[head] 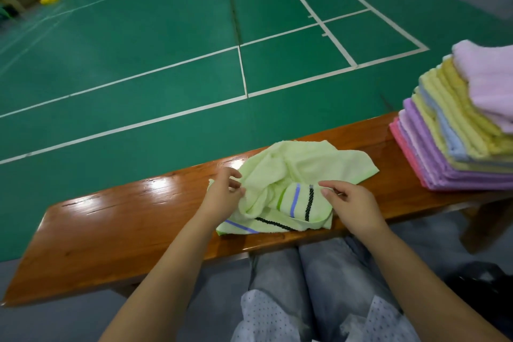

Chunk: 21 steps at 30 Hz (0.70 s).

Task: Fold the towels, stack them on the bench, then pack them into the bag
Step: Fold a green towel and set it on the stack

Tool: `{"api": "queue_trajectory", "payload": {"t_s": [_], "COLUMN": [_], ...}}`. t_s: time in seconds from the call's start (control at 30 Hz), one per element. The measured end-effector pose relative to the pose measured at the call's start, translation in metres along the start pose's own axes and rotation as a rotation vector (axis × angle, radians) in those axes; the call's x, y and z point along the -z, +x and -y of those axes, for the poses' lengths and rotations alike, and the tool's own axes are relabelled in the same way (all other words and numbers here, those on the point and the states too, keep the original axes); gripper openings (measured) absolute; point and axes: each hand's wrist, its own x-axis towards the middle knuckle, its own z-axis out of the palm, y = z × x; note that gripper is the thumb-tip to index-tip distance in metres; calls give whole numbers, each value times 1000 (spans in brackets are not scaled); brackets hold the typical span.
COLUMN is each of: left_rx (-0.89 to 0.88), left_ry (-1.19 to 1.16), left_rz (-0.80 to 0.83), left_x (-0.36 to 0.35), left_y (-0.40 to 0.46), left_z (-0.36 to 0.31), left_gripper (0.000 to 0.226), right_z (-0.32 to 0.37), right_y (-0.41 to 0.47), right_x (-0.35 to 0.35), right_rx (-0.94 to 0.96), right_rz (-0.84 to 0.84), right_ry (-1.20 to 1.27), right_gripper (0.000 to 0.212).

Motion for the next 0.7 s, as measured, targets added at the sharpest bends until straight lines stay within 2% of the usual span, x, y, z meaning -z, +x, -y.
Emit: {"api": "queue_trajectory", "payload": {"t_s": [0.1, 0.17, 0.23, 0.3, 0.37, 0.43, 0.53, 0.63, 0.7], "left_rx": [-288, -402, -350, -201, -139, -136, -79, -37, -25], "left_ry": [419, 451, 388, 331, 338, 350, 228, 94, 88], "left_rz": [-147, -195, -117, -12, 30, 50, 45, 16, -8], "left_x": [-9, -14, -18, -21, -23, -26, -24, -18, -18], "left_y": [-2, -3, -3, -2, 3, 7, 15, 16, 15], "left_z": [7, 8, 5, 0, -4, -6, -7, -7, -9], "left_gripper": [20, 19, 21, 35, 43, 32, 9, 12, 18], "right_z": [-1, -2, -3, -3, -3, -3, -3, -2, -1], "right_y": [-1, -1, -1, -1, -1, -2, -1, -2, -3], "right_x": [0, 2, 3, 3, 3, 3, 4, 7, 8], "right_rx": [-10, -19, -18, -11, -13, -15, -20, -27, -37], "right_rz": [23, 36, 45, 47, 50, 60, 55, 51, 58], "right_ry": [11, 11, -12, -28, -39, -43, -48, -54, -43], "right_gripper": [29, 31, 31, 31, 31, 31, 30, 29, 29]}}
